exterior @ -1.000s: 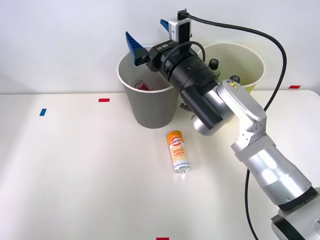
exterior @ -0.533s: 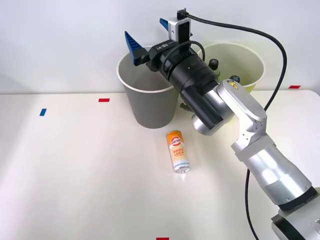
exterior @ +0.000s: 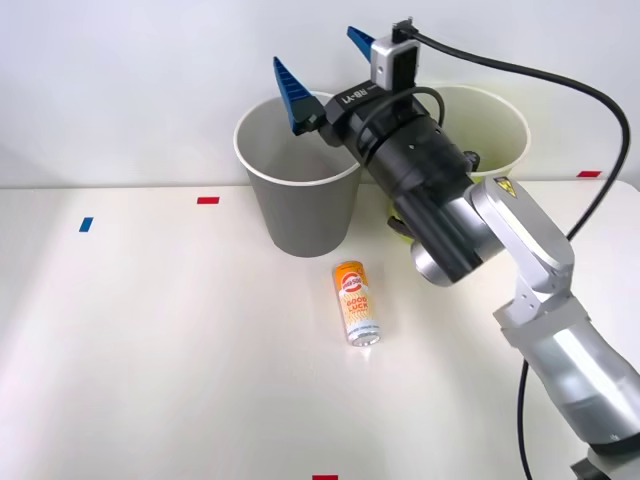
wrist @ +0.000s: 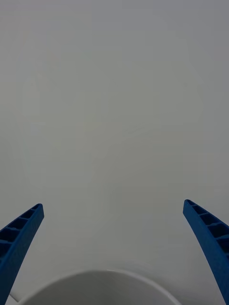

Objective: Put cans in the gray bin, plastic bottles in the light green bin

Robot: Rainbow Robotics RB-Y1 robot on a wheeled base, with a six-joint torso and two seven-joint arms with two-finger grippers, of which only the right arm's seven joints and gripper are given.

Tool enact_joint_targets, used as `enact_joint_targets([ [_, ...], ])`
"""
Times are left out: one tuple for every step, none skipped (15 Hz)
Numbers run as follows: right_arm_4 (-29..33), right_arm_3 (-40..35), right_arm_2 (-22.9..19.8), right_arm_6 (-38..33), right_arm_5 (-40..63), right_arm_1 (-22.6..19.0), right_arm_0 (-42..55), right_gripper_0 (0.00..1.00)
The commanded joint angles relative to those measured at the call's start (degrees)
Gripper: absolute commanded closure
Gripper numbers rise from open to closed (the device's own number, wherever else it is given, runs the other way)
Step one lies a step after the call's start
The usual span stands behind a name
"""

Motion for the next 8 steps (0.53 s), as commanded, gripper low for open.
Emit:
enact_joint_targets([
  [-0.42,-12.14,-2.42,-0.32,0.05,-3.42,11.17,0.00],
  [-0.68,-14.87,-2.69,-0.58,0.05,-4.21,14.42,0.00],
  [-0.86,-17.51,-3.48,-0.76,0.23,-4.56,18.02,0.00],
  [-0.86,-20.05,-4.53,-0.76,0.67,-4.38,21.89,0.00],
  [-0.86,-22.08,-5.15,-0.84,1.37,-4.12,25.06,0.00],
  [-0.86,-24.71,-5.76,-0.76,2.86,-4.03,28.57,0.00],
  [-0.77,-26.47,-6.11,-0.58,4.01,-4.03,30.77,0.00],
  [-0.77,-27.96,-6.73,-0.58,4.62,-4.12,32.97,0.00],
])
